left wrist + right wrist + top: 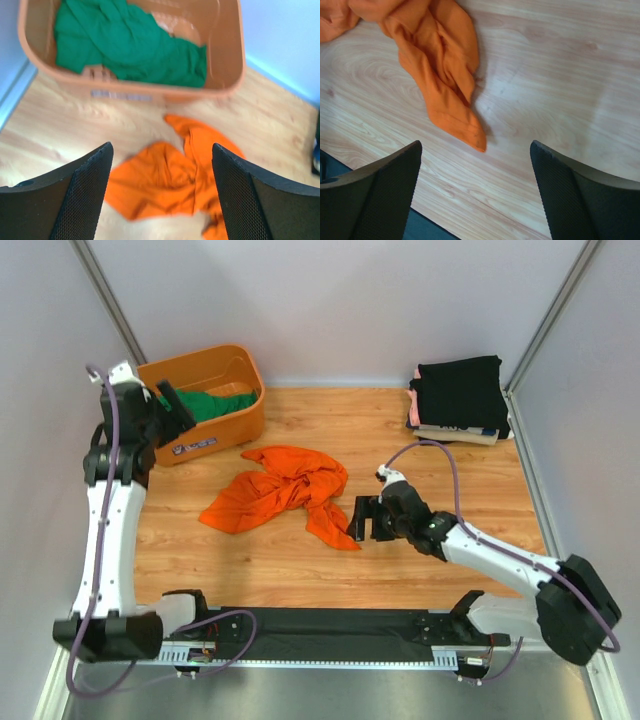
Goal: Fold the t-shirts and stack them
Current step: Flatten the tshirt out
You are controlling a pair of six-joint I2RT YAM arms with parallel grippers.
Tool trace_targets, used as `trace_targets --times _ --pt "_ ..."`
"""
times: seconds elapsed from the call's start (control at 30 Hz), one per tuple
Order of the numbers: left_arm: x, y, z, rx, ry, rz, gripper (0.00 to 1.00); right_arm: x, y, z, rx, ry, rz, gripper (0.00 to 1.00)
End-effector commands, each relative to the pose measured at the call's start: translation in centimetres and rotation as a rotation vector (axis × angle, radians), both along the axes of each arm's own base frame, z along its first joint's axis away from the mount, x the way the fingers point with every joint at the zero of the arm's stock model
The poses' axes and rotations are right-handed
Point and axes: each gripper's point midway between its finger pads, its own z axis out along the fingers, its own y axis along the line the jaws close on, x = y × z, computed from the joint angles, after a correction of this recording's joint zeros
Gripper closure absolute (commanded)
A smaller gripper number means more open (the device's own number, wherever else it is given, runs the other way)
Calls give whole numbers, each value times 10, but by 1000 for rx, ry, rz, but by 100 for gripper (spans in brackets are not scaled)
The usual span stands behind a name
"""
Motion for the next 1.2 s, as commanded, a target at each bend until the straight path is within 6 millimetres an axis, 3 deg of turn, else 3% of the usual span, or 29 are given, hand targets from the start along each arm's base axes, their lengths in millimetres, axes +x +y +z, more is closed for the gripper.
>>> trace_targets --times 0.0,0.07,0.1,0.17,0.27,0.3,0.4,0.5,0.53,0.7,0.8,1.1,1.17 --pt "-34 -20 -58 -34 107 -89 14 0 28 1 28 77 69 15" --pt "-55 -33 -67 -63 104 -150 14 -9 38 -18 -9 135 103 20" --pt "-66 -37 -90 -73 152 -171 14 -11 44 -20 -12 147 115 22" --pt "-88 -40 -113 -89 200 -179 15 -22 52 -35 -41 195 140 25" --pt "-102 -42 -137 -124 238 -154 16 -33 62 -48 -78 250 152 26" --pt "-107 -44 -157 -142 284 -146 15 -35 63 -51 -85 256 152 28" --pt "-110 -46 -193 -191 381 -110 14 -37 67 -57 -106 261 149 43" --pt "-105 -43 -214 -228 426 -51 12 -34 65 -57 -125 249 145 61" --pt "-102 -44 -217 -242 428 -38 12 -33 64 -56 -126 241 143 72" --pt "-89 -37 -249 -303 452 104 12 -30 59 -50 -134 210 133 98" --pt "-88 -21 -273 -298 491 202 13 -29 51 -37 -126 178 125 100" --pt "-66 -18 -328 -376 614 219 22 -22 26 -5 -83 117 96 100" --pt "-61 -18 -334 -382 615 223 41 -21 24 -1 -78 110 95 100"
